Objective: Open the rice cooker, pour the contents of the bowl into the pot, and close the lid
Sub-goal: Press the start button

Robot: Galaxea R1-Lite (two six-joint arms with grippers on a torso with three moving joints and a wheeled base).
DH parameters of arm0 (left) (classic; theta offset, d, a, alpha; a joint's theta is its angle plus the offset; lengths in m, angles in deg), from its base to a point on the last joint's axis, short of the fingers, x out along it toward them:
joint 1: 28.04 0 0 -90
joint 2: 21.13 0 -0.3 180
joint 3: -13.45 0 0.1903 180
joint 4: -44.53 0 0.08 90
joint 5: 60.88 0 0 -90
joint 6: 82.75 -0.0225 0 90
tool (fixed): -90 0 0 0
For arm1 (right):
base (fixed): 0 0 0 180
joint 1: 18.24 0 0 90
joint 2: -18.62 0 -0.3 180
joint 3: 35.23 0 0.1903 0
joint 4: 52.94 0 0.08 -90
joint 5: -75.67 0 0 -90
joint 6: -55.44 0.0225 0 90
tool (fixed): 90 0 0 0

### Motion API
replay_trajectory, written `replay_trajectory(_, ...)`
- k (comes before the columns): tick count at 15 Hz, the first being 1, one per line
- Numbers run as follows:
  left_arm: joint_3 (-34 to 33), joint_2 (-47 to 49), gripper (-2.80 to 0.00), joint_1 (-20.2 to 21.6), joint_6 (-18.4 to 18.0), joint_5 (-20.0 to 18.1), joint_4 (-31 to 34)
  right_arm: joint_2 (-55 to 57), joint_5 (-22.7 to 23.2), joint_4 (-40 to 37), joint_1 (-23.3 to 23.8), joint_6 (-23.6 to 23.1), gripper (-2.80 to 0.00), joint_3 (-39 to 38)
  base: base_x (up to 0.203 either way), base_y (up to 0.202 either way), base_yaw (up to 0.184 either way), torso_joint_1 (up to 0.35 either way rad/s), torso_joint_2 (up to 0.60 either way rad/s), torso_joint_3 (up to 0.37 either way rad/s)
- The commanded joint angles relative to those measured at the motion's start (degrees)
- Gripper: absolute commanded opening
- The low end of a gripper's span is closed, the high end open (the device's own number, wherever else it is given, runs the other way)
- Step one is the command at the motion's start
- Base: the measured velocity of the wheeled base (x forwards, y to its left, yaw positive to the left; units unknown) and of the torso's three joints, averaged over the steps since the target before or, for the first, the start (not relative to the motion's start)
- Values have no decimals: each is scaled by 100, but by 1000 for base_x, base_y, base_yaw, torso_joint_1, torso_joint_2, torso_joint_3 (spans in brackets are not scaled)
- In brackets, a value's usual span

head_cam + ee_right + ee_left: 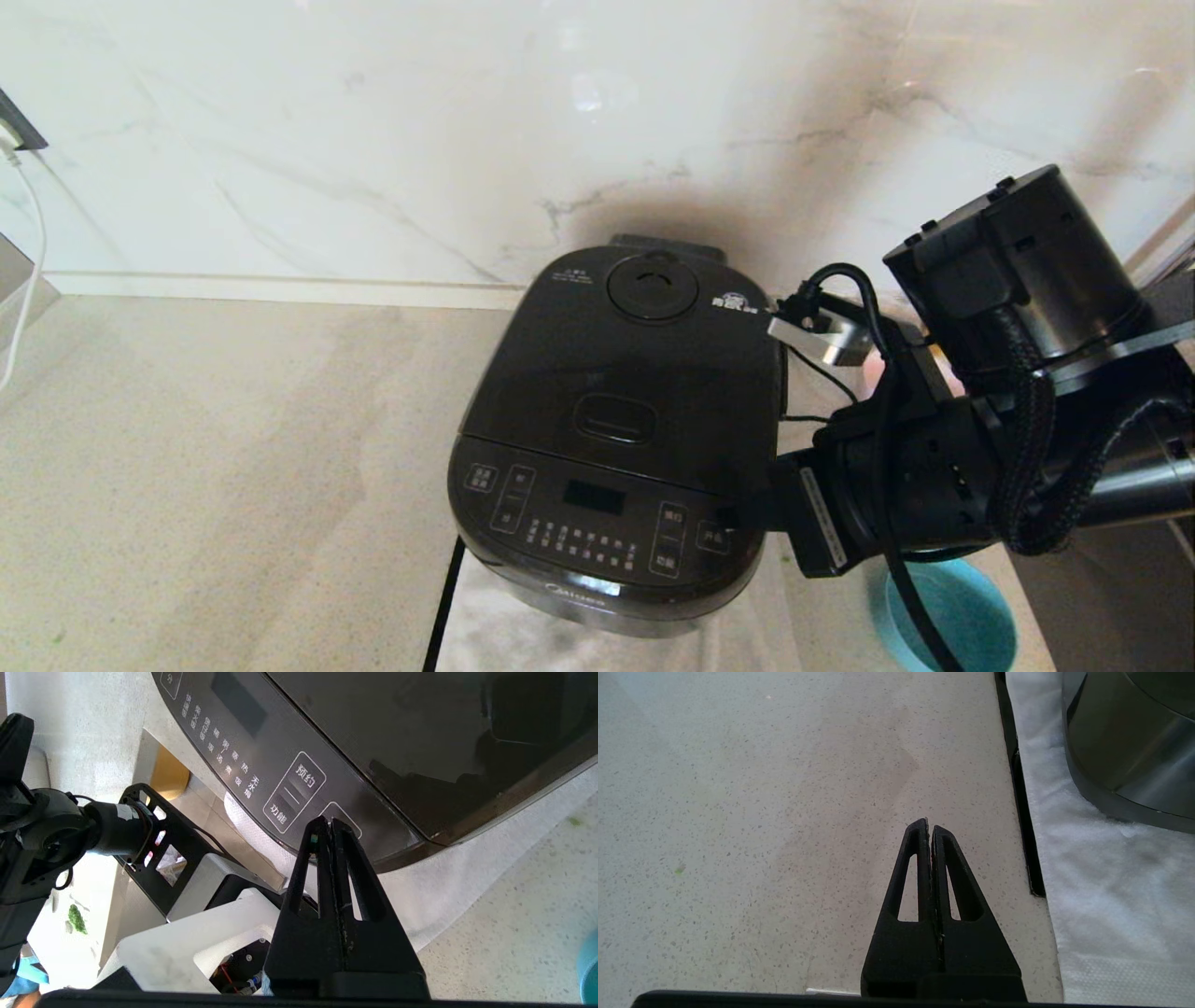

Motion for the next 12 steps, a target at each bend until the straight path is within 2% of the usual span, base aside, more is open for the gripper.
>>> replay_trajectory(1,-9,7,-280,0,-3,-2,-6,108,6,-8,0,11,-280,20,0,0,0,0,0,0)
replay_trajectory(12,-9,7,-280,0,-3,-2,2,328,6,282,0,15,-280,-103,0,0,0,0,0,0)
